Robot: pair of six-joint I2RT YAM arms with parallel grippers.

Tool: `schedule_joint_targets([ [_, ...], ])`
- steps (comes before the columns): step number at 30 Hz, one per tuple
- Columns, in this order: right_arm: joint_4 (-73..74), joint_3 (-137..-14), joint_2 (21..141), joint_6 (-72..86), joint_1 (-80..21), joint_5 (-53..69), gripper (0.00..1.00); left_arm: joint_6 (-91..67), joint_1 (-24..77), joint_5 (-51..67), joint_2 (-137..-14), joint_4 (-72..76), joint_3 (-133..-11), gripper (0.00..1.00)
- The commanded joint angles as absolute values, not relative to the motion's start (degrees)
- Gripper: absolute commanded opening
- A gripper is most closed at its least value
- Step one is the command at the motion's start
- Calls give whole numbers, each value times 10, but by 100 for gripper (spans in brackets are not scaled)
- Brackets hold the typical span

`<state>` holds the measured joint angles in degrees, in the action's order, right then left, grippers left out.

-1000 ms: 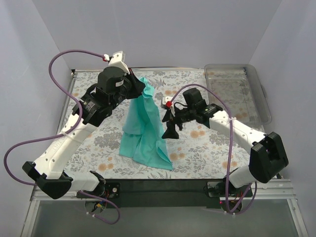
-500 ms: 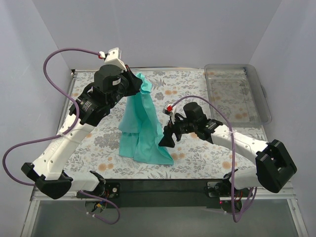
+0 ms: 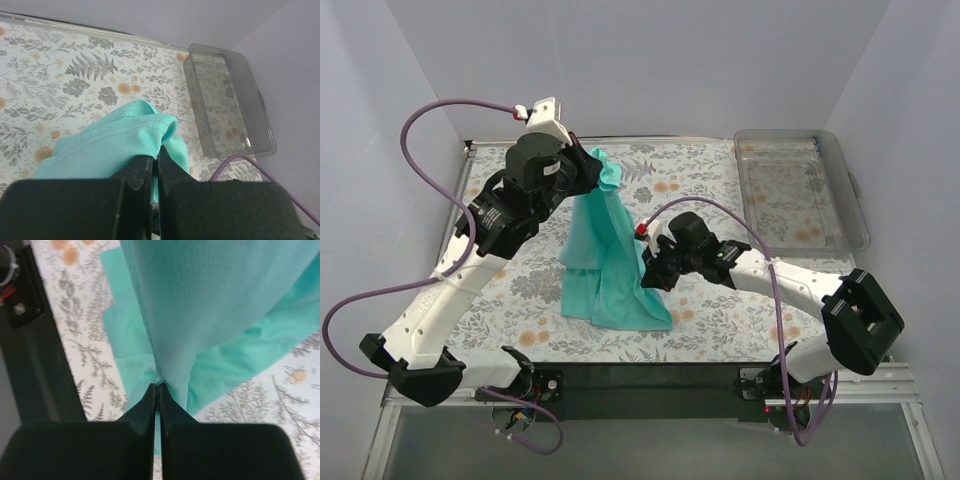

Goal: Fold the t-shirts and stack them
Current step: Flatten the tshirt out

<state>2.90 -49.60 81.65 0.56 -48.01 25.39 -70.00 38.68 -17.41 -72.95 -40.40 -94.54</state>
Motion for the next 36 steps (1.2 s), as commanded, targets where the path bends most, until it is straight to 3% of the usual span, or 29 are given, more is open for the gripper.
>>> schedule_joint_targets([
  [1, 105, -592, 816, -56, -478, 177, 1, -672, 381, -219, -689, -412, -944, 0],
  [6, 334, -799, 801, -299, -430, 242, 1, -640, 380, -243, -639, -389, -911, 0],
  [10, 350, -925, 755, -374, -393, 259, 1, -607, 380, -215, -564, -311, -877, 0],
  [15, 387, -1105, 766, -391, -367, 289, 1, -580, 380, -127, -469, -178, -844, 0],
  [22, 416, -1290, 767, -369, -282, 366, 1, -595, 380, -67, -423, -127, -900, 0],
  [27, 487, -1319, 753, -411, -277, 470, 1, -641, 380, -22, -411, -113, -911, 0],
  [31, 498, -1333, 739, -425, -274, 455, 1, -679, 380, -22, -386, -131, -871, 0],
  [36, 482, -1303, 757, -427, -274, 437, 1, -721, 380, -133, -337, -166, -779, 0],
])
